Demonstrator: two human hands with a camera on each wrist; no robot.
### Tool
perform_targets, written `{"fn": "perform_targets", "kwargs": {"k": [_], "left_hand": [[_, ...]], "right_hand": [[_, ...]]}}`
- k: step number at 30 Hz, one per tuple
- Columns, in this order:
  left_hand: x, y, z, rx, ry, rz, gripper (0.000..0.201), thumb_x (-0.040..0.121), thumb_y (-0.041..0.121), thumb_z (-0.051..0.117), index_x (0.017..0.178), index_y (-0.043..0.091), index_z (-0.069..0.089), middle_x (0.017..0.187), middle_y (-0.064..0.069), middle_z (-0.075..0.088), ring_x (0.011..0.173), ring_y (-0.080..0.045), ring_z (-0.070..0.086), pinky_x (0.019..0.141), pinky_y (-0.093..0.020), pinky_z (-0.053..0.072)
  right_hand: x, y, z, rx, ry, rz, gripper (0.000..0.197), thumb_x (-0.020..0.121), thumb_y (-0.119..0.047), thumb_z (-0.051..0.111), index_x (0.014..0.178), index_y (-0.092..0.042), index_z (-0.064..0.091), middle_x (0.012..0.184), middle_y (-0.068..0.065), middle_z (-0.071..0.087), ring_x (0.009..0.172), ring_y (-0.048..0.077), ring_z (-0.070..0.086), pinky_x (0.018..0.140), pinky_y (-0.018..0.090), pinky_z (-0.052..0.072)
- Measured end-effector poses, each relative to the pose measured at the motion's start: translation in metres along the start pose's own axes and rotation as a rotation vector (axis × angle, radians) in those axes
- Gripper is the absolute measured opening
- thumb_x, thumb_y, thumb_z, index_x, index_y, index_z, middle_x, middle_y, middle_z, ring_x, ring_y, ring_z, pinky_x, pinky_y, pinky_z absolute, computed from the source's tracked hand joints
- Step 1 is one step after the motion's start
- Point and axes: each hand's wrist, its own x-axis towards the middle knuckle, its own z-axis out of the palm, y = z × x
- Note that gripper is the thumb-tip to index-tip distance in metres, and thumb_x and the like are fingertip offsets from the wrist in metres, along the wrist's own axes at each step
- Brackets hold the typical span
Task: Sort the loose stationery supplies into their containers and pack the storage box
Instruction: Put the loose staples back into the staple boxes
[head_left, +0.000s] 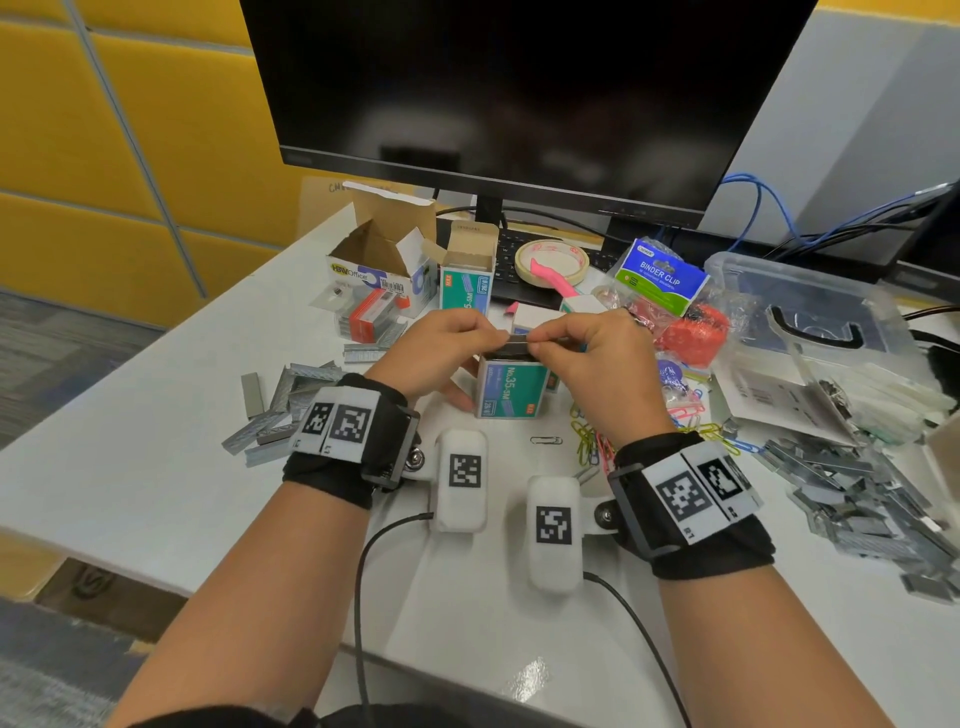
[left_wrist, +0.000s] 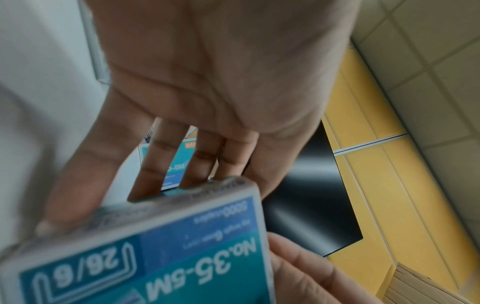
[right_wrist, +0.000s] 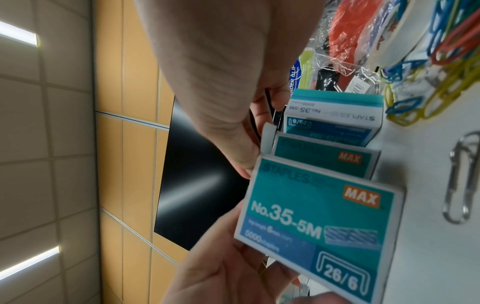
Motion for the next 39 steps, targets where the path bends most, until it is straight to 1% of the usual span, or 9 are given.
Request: {"fn": "perform_targets", "kwargs": {"k": [9,16,22,25,28,31,34,36,39], "left_hand": [[0.0,-0.003,0.002,0.02,0.023,0.042,0.016,0.095,0.018,0.051,0.081,0.015,0.056,0.091,-0.006,0.066,0.082,-0.015,0.065,0.057,-0.032,0.058],[-0.001,-0.002,0.001,0.012,0.035,0.052,0.017,0.095,0.016,0.052,0.079,0.016,0.057,0.091,-0.006,0.065,0.082,-0.016,0.064,0.062,-0.039,0.058],[-0.001,-0.001,0.002,0.003,0.051,0.041,0.018,0.094,0.013,0.051,0.077,0.015,0.057,0.089,-0.006,0.064,0.082,-0.018,0.063,0.065,-0.042,0.057],[0.0,-0.001,0.002,-0.006,0.056,0.021,0.019,0.095,0.014,0.05,0.077,0.015,0.057,0.091,-0.007,0.063,0.082,-0.019,0.062,0.062,-0.038,0.057],[-0.001,0.001,0.003,0.052,0.077,0.019,0.022,0.097,0.028,0.048,0.081,0.018,0.06,0.09,-0.003,0.064,0.082,-0.016,0.06,0.064,-0.029,0.051],[0.003,-0.005,-0.004,0.187,0.197,0.01,0.039,0.099,0.043,0.035,0.091,0.018,0.064,0.09,0.002,0.062,0.082,-0.011,0.054,0.074,-0.026,0.042],[0.007,-0.015,-0.021,0.251,0.389,-0.045,0.029,0.099,0.024,0.041,0.105,0.01,0.065,0.106,-0.007,0.062,0.102,-0.022,0.055,0.095,-0.035,0.041],[0.01,-0.021,-0.031,0.362,0.504,-0.102,0.024,0.096,0.011,0.045,0.108,0.01,0.066,0.119,-0.009,0.062,0.111,-0.027,0.054,0.101,-0.037,0.04],[0.011,-0.026,-0.038,0.485,0.518,-0.18,0.029,0.094,0.002,0.044,0.111,0.009,0.065,0.125,-0.012,0.059,0.115,-0.03,0.051,0.103,-0.035,0.037]], "right_hand": [[-0.001,0.001,0.0,0.042,0.027,-0.063,0.013,0.084,-0.01,0.064,0.088,-0.013,0.076,0.091,-0.006,0.061,0.101,0.021,0.056,0.091,0.039,0.044],[-0.005,-0.002,-0.002,0.032,-0.01,-0.132,0.018,0.088,-0.013,0.06,0.094,-0.018,0.076,0.091,-0.014,0.061,0.102,0.011,0.044,0.083,0.01,0.028],[-0.002,0.002,-0.002,0.081,-0.073,-0.091,0.017,0.085,-0.011,0.062,0.085,-0.018,0.077,0.082,-0.016,0.067,0.101,0.01,0.056,0.096,0.029,0.038],[-0.001,0.003,-0.003,0.075,-0.098,-0.093,0.017,0.085,-0.011,0.062,0.086,-0.018,0.077,0.084,-0.016,0.068,0.103,0.012,0.056,0.095,0.03,0.039],[0.0,0.003,-0.005,0.051,-0.103,-0.089,0.017,0.085,-0.011,0.061,0.086,-0.017,0.077,0.085,-0.015,0.068,0.104,0.012,0.055,0.093,0.027,0.039],[0.0,0.005,-0.004,0.068,-0.1,-0.083,0.018,0.085,-0.012,0.061,0.085,-0.019,0.077,0.083,-0.018,0.067,0.105,0.015,0.056,0.095,0.034,0.041],[-0.001,0.006,-0.003,0.088,-0.096,-0.08,0.018,0.085,-0.011,0.061,0.086,-0.019,0.077,0.085,-0.016,0.068,0.104,0.016,0.058,0.094,0.041,0.044],[0.0,0.005,-0.003,0.09,-0.094,-0.077,0.018,0.085,-0.011,0.06,0.087,-0.017,0.077,0.089,-0.012,0.071,0.101,0.011,0.059,0.094,0.038,0.045],[-0.001,0.003,-0.003,0.106,-0.086,-0.087,0.017,0.085,-0.009,0.06,0.087,-0.013,0.077,0.09,-0.007,0.072,0.092,0.001,0.059,0.093,0.033,0.046]]}}
